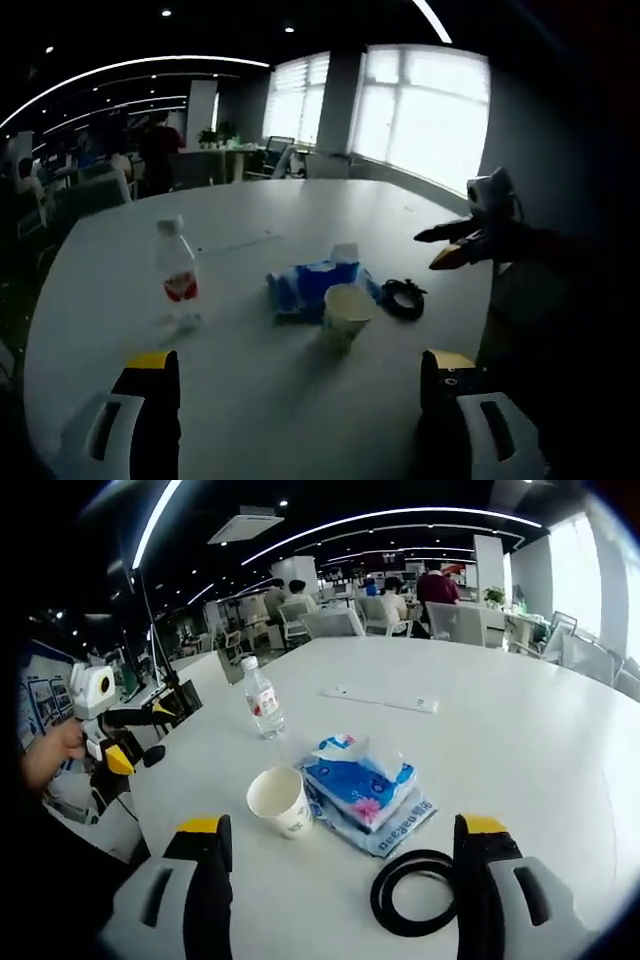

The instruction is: Arrange the tabletop items into an orderly group along one side of the table until the central work area is clear of visible clutter.

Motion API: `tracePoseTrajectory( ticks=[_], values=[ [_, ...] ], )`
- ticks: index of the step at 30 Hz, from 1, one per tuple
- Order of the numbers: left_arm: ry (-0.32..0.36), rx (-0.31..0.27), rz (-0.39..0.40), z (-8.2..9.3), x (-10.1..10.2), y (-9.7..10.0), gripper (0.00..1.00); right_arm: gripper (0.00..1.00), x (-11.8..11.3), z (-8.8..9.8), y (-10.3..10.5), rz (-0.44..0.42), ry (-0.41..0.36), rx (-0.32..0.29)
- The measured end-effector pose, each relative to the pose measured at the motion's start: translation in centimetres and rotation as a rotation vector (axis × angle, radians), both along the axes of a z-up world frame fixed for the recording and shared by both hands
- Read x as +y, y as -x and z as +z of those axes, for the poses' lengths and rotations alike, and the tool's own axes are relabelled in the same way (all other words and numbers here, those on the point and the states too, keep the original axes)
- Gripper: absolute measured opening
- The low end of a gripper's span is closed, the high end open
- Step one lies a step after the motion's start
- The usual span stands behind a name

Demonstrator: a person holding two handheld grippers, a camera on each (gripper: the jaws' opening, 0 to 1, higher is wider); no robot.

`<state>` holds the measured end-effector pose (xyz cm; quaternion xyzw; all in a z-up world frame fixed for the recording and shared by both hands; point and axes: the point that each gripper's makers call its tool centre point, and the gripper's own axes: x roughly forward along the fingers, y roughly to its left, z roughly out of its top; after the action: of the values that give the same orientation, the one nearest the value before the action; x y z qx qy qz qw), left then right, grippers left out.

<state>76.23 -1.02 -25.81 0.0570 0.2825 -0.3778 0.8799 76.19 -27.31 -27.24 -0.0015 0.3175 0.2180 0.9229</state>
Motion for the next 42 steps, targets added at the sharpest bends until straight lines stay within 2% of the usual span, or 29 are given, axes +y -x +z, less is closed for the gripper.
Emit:
tracePoseTrajectory(
  ticks=[8, 13, 20, 27, 34, 37, 42],
  values=[
    [0.018, -0.008, 0.0, 0.1, -0.1, 0.2, 0.99, 0.81, 1.7, -0.6, -0.8, 0.039, 0.033, 0.004],
    [0.034, -0.006, 0.021, 0.2, 0.0, 0.3, 0.98, 0.71, 3.2, -1.2, -1.6, 0.069, 0.04, 0.002],
    [0.051, -0.002, 0.031, 0.3, 0.1, 0.5, 0.96, 0.63, 5.6, -1.6, -2.0, 0.128, 0.033, 0.01],
    [0.052, -0.007, 0.032, 0.5, 0.3, 0.7, 0.98, 0.56, 6.7, -2.8, -2.7, 0.144, 0.055, 0.022],
    [0.051, -0.01, 0.035, 0.6, 0.6, 0.9, 0.99, 0.46, 7.2, -3.6, -3.6, 0.119, 0.051, 0.027],
    [0.053, -0.014, 0.035, 0.7, 0.7, 1.0, 0.99, 0.42, 7.6, -3.9, -4.1, 0.095, 0.015, 0.046],
    [0.055, -0.021, 0.039, 0.7, 0.9, 0.8, 0.99, 0.34, 8.2, -4.5, -5.0, 0.084, 0.021, 0.061]
  ],
)
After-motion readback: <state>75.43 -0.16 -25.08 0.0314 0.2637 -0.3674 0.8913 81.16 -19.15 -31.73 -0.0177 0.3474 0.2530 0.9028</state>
